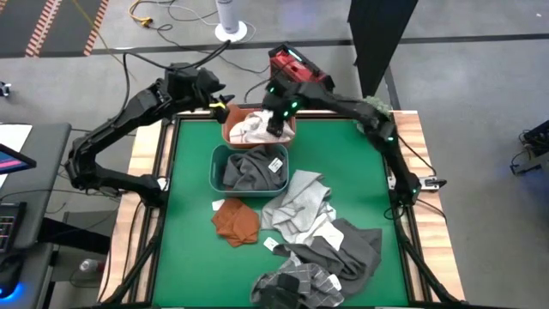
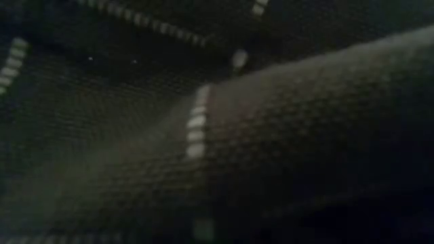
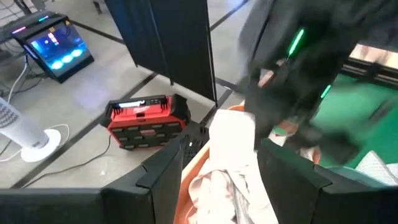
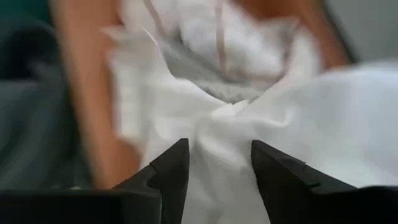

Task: Sort towels by color in basket
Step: Put the white towel into the orange bin

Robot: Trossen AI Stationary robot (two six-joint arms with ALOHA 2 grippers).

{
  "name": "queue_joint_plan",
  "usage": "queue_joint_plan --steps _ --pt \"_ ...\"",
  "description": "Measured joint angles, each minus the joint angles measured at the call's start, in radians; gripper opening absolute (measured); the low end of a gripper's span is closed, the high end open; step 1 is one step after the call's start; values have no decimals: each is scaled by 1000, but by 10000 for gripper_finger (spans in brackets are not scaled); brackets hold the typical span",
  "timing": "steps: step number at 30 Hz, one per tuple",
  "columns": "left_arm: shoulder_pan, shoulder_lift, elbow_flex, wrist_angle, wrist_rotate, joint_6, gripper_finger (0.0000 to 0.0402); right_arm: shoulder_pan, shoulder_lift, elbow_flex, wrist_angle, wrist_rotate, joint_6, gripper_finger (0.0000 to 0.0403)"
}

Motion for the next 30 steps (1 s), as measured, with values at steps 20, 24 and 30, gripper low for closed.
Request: queue_joint_plan --steps 20,24,30 --pt "5 -3 0 7 1 15 196 -42 159 2 127 49 50 153" --pt "5 -2 0 11 1 32 196 -21 166 3 91 80 -9 141" --pt "7 -2 0 17 1 41 196 -22 87 -3 100 78 32 133"
